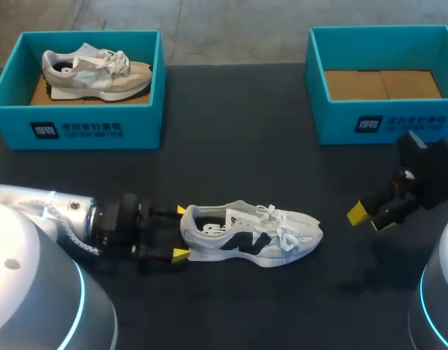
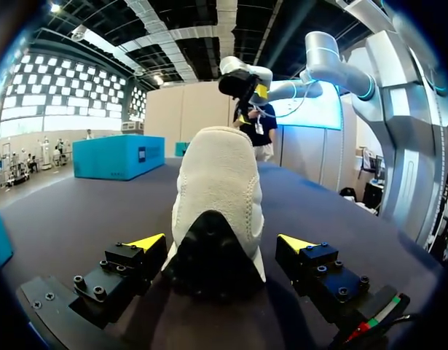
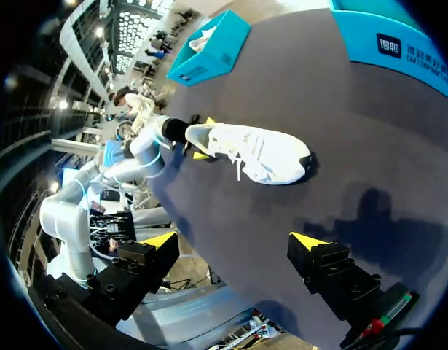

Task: Take the shoe out of the shoebox, open the shoe tongue, remove and reinsert the insole, then place the shoe into the shoebox

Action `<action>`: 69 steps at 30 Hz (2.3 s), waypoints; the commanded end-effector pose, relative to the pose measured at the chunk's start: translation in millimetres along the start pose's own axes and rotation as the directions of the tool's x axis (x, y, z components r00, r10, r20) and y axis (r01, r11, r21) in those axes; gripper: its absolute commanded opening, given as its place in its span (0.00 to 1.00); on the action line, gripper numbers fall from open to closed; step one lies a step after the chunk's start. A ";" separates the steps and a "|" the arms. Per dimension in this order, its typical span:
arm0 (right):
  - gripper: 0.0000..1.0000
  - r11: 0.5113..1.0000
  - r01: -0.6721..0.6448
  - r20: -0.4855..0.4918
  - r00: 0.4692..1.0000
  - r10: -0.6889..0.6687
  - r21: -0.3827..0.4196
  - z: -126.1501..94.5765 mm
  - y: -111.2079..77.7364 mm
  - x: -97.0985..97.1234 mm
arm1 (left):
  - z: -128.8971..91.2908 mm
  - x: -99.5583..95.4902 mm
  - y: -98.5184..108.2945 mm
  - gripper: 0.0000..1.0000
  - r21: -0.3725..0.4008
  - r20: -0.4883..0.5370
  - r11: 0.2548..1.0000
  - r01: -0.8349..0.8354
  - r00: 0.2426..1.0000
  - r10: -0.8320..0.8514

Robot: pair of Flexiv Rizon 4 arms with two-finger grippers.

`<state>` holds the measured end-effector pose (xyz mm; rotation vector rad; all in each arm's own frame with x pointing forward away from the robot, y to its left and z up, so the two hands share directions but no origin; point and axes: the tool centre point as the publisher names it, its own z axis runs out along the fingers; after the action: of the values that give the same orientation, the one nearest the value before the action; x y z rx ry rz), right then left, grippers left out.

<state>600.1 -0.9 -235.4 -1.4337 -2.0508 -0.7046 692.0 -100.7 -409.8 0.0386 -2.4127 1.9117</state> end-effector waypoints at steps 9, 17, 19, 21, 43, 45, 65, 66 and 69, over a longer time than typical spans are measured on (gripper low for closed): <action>1.00 1.000 -0.001 0.002 1.000 0.001 0.000 0.2 -0.8 0.4 | 9.8 0.9 -0.5 1.00 0.005 0.023 1.000 0.011 1.000 -0.011; 1.00 1.000 -0.001 0.002 1.000 0.001 0.000 0.2 -0.8 0.4 | 13.6 -3.4 -0.9 1.00 0.005 0.031 1.000 0.016 0.999 -0.016; 1.00 1.000 -0.001 0.002 1.000 0.001 0.000 0.2 -0.8 0.4 | 14.6 -4.6 -0.7 1.00 0.005 0.031 1.000 0.019 0.999 -0.019; 1.00 1.000 -0.001 0.002 1.000 0.001 0.000 0.2 -0.8 0.4 | 15.7 -5.3 -0.4 1.00 0.004 0.032 1.000 0.021 0.999 -0.021; 1.00 1.000 -0.001 0.002 1.000 0.001 0.000 0.2 -0.8 0.4 | 28.1 -10.6 3.3 1.00 -0.004 0.013 0.999 0.038 0.999 -0.038; 1.00 1.000 -0.001 0.002 1.000 0.001 0.000 0.2 -0.8 0.4 | 29.0 -10.7 2.9 1.00 -0.003 0.010 0.999 0.039 0.999 -0.039; 1.00 1.000 -0.001 0.002 1.000 0.001 0.000 0.2 -0.8 0.4 | 41.2 -9.6 3.1 1.00 -0.010 -0.015 0.999 0.041 0.999 -0.041; 1.00 1.000 -0.001 0.002 1.000 0.001 0.000 0.2 -0.8 0.4 | 41.9 -9.7 3.2 1.00 -0.010 -0.015 0.999 0.042 0.999 -0.042; 1.00 1.000 -0.001 0.002 1.000 0.001 0.000 0.2 -0.8 0.4 | 44.0 -9.3 3.4 1.00 -0.009 -0.019 0.999 0.045 0.999 -0.045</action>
<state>600.1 -0.9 -235.4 -1.4337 -2.0508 -0.7046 697.5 -138.3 -420.6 0.0757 -2.3875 1.8786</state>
